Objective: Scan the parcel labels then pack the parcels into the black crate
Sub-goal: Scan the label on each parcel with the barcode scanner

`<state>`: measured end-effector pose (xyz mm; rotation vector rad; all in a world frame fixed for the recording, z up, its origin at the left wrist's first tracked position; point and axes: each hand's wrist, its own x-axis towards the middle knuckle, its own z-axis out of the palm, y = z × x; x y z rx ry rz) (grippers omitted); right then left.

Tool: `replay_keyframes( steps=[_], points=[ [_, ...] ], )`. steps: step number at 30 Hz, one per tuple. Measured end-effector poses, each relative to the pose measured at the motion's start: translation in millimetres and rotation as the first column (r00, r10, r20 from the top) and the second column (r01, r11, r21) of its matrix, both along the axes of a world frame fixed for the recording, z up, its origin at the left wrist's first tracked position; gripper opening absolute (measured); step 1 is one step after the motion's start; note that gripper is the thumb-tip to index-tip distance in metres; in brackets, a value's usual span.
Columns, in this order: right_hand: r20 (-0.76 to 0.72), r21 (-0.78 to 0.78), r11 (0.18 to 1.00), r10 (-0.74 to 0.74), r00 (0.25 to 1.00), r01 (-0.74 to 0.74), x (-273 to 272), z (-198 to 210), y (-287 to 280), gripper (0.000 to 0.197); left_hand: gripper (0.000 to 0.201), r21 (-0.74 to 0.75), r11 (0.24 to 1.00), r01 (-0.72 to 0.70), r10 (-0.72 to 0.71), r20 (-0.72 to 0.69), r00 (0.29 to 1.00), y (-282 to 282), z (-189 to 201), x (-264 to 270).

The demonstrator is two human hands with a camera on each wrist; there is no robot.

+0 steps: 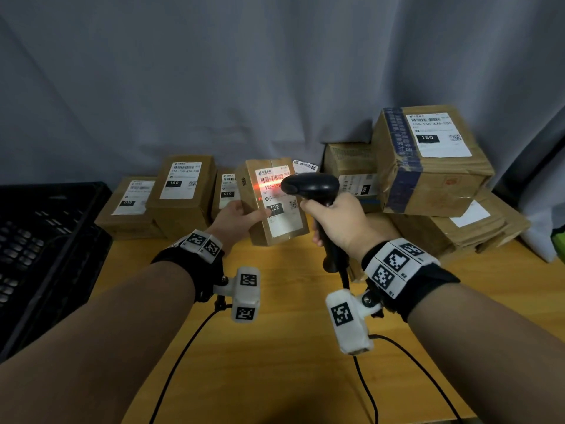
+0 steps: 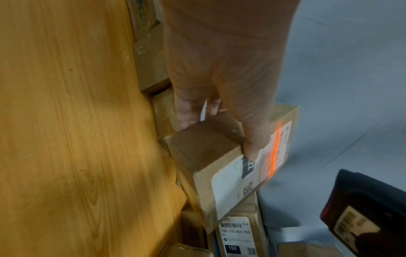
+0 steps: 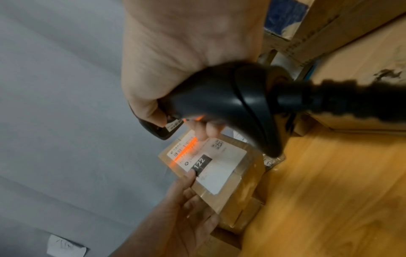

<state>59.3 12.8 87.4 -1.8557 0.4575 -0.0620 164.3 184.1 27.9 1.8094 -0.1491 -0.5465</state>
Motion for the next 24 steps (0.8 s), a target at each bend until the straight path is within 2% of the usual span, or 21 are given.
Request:
replay_keyframes(
  steps=[3, 8, 10, 14, 20, 22, 24],
  points=[
    [-0.003, -0.002, 1.000, -0.022, 1.000, 0.022, 2, 0, 1, 0.026, 0.037, 0.002, 1.000, -0.016, 0.016, -0.006, 1.000, -2, -1, 1],
    [0.083, -0.033, 0.996, -0.082, 0.993, 0.085, 1, 6, 1, 0.026, 0.029, -0.033, 0.999, -0.005, 0.004, -0.009, 1.000, -5, -2, -1],
    [0.050, -0.018, 0.998, -0.060, 0.997, 0.061, 0, 5, -1, 0.028, 0.024, -0.040, 0.999, -0.004, 0.004, -0.011, 1.000, -5, -3, -1],
    [-0.033, 0.017, 1.000, -0.009, 0.999, 0.009, 0, 9, -5, 0.025, 0.029, -0.012, 1.000, -0.020, 0.020, -0.008, 1.000, -4, -3, 1],
    [-0.128, 0.119, 0.991, 0.070, 0.989, -0.055, 11, 46, -13, 0.018, 0.038, 0.077, 0.997, -0.009, 0.007, 0.032, 0.999, -3, -3, 5],
    [-0.175, 0.185, 0.980, 0.099, 0.980, -0.066, 14, 59, -14, 0.018, 0.034, 0.085, 0.996, -0.017, 0.014, 0.038, 0.999, -4, -3, 5],
    [-0.195, 0.179, 0.981, 0.112, 0.974, -0.077, 17, 67, -15, 0.019, 0.024, 0.081, 0.997, -0.011, 0.008, 0.043, 0.999, -5, -2, 5]
  ],
)
